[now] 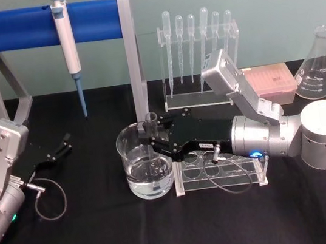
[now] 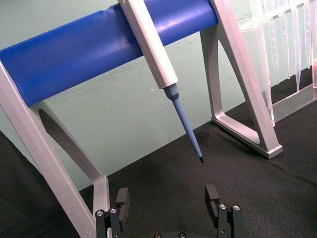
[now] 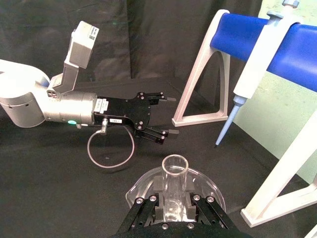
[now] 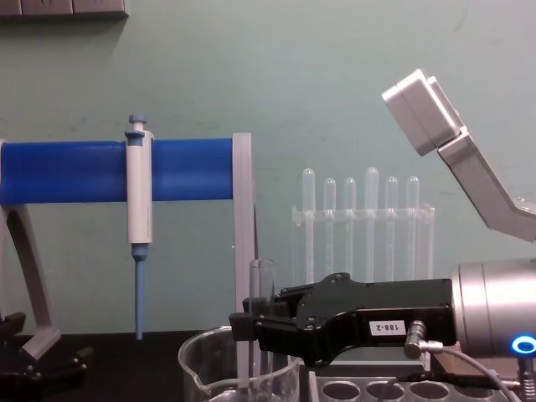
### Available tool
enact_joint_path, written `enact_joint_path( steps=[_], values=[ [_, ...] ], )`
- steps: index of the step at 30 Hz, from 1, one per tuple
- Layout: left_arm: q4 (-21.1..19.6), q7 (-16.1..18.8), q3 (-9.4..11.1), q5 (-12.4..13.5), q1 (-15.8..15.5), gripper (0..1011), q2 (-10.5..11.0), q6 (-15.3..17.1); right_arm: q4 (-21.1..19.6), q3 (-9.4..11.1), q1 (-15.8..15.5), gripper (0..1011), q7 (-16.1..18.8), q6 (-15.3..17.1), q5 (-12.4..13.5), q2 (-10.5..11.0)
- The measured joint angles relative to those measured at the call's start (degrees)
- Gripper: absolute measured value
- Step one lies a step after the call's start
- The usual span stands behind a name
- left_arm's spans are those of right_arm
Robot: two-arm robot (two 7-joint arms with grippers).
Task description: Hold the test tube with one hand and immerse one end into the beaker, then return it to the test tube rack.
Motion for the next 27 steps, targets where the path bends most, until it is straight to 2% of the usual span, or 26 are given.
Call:
enact_joint_path(
  steps=[27],
  values=[
    [0.0,0.0,0.0,0.0,0.0,1000,0.0,0.0,0.0,0.0,0.0,236,0.0,0.0,0.0,0.0]
  ],
)
